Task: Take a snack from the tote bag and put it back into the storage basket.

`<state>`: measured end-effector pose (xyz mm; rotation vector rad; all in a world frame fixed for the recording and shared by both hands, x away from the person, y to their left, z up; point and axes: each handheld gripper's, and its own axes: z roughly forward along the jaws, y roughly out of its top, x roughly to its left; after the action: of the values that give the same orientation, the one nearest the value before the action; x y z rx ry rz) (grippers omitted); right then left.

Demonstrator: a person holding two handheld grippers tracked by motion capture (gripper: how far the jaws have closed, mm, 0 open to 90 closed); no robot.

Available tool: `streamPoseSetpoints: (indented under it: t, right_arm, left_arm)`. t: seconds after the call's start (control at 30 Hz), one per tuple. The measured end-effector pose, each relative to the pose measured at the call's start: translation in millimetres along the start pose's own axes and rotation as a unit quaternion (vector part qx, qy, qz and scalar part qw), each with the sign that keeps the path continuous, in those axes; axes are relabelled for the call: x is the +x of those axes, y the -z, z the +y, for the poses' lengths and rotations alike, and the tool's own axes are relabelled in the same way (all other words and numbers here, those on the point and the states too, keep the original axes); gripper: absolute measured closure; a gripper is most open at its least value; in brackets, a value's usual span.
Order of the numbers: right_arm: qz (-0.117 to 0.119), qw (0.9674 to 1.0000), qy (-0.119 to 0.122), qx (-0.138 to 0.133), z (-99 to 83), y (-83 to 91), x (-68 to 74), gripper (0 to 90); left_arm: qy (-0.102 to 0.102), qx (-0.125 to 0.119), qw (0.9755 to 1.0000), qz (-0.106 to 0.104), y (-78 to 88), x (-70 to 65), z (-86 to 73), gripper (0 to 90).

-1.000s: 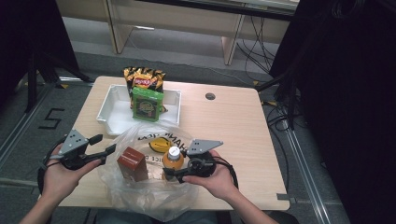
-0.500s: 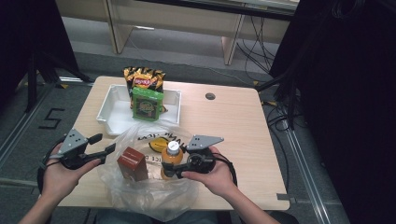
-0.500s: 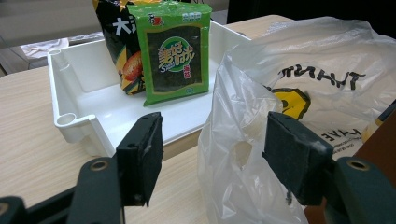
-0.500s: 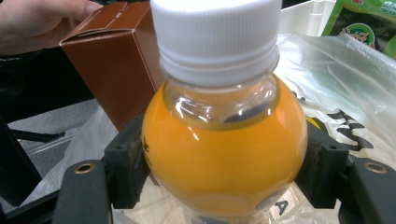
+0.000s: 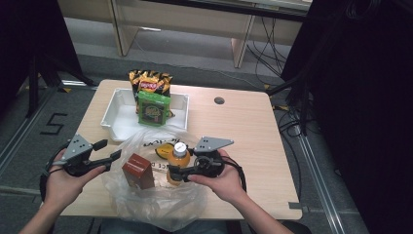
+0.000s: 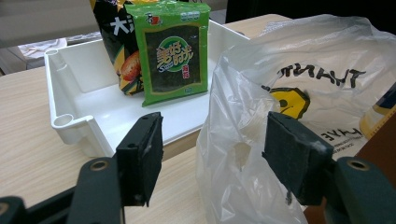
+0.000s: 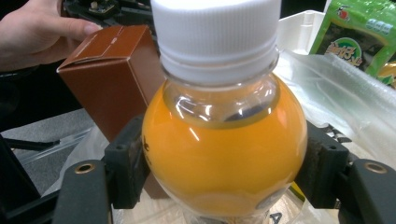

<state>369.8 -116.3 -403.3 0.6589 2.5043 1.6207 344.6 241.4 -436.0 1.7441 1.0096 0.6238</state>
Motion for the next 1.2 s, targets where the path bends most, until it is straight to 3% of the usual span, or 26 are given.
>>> streamPoseSetpoints:
  t: [0.37,0.4,0.47,0.5,0.57,0.67,0.77,0.8,0.87,0.93,0.97,1.0,1.1,1.13,1.2]
  right_arm:
    - [-0.010,0.9998,-0.004,-0.015,6.8,0.1,-1.9,31.5]
    - [-0.006,0.9999,0.004,-0.012,8.2,0.9,-3.2,31.5]
    - [-0.010,0.9998,-0.005,-0.015,10.2,1.6,-1.8,31.5]
    - [-0.012,0.9998,0.004,-0.018,11.8,2.1,-3.3,31.5]
    - [-0.014,0.9996,-0.006,-0.023,14.2,2.2,-2.4,31.4]
    - [-0.008,0.9997,0.004,-0.023,19.7,3.1,-5.1,31.5]
    - [-0.016,0.9996,-0.007,-0.024,24.6,4.2,-5.5,31.5]
    - [-0.019,0.9994,0.006,-0.029,27.0,4.2,-7.5,31.5]
    - [-0.014,0.9995,-0.006,-0.029,29.7,4.2,-7.5,31.5]
    - [-0.019,0.9992,0.002,-0.034,33.4,4.4,-10.1,31.5]
    - [-0.020,0.9990,-0.007,-0.039,34.7,4.0,-9.7,31.5]
    - [-0.011,0.9991,0.000,-0.040,36.7,3.6,-11.8,31.5]
    - [-0.022,0.9989,-0.011,-0.040,41.8,4.6,-12.4,31.6]
    - [-0.023,0.9987,-0.002,-0.044,43.5,4.0,-14.5,31.6]
    - [-0.024,0.9985,-0.015,-0.046,46.4,3.2,-16.1,31.6]
  left_arm:
    - [-0.003,0.003,1.0000,-0.004,-2.8,-0.9,0.1,37.0]
    - [-0.004,0.003,1.0000,-0.004,-2.9,-0.8,0.1,37.0]
    - [-0.004,0.003,1.0000,-0.005,-2.9,-0.7,0.1,37.0]
    - [-0.003,0.002,1.0000,-0.005,-3.0,-0.7,0.2,37.0]
    - [-0.003,0.002,1.0000,-0.005,-3.1,-0.5,0.1,37.0]
    - [-0.002,0.002,1.0000,-0.004,-3.1,-0.5,0.0,37.0]
    - [0.000,-0.002,1.0000,-0.007,-3.4,-0.3,0.1,36.8]
    - [0.000,-0.003,1.0000,-0.007,-3.4,-0.3,0.2,36.8]
    - [0.001,-0.005,1.0000,-0.007,-3.5,-0.3,0.4,36.9]
    - [0.000,-0.005,1.0000,-0.008,-3.5,-0.1,0.4,37.3]
    - [0.000,-0.005,1.0000,-0.008,-3.5,-0.1,0.3,37.3]
    - [0.000,-0.003,1.0000,-0.007,-3.2,0.0,0.4,37.4]
    - [0.000,-0.003,1.0000,-0.007,-3.3,0.3,0.3,37.2]
    - [0.000,-0.003,1.0000,-0.008,-3.5,0.4,0.2,37.2]
    - [0.001,-0.003,1.0000,-0.009,-3.8,0.4,0.1,37.3]
